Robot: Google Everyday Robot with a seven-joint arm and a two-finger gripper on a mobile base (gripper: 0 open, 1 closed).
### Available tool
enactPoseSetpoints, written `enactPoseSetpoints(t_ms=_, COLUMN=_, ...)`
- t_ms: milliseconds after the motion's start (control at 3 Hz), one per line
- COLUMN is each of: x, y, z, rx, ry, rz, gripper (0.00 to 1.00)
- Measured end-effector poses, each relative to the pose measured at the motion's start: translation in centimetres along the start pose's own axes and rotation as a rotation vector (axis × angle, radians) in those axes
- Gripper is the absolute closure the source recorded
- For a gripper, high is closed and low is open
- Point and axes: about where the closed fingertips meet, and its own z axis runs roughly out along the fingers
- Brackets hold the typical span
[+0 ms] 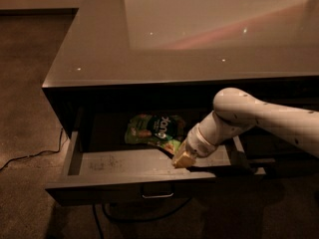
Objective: Open top drawer
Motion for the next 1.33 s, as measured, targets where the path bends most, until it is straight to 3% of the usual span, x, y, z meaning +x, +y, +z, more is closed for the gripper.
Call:
enactPoseSetpoints(t_ms=333, x=1.8, y=0.9, z=1.5, rx=-0.054, ry=0.034, rz=0.016, gripper=1.0)
enactPoseSetpoints(t_ms=1333, x=4.0, y=3.9, z=0.9, rx=-0.071, ry=0.056, rz=0.057, gripper=1.0)
